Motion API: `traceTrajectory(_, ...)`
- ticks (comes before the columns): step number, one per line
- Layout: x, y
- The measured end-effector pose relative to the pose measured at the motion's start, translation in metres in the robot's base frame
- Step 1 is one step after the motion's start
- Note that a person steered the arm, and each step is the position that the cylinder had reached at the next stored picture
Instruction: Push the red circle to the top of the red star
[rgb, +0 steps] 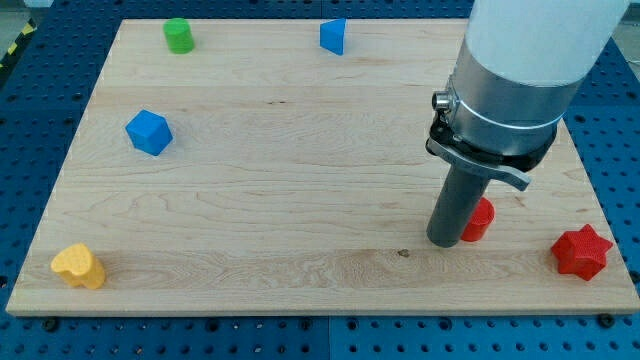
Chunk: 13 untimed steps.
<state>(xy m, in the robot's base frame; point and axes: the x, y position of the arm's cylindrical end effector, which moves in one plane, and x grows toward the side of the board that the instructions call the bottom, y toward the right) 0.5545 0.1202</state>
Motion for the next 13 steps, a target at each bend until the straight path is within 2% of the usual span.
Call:
traceTrajectory(2,0.0,-0.012)
traceTrajectory(8,-0.027,0.056)
traceTrajectory(11,-0.038,0.056)
traceTrajectory(12,-0.055,0.061)
traceTrajectory(13,-0.039,0.078)
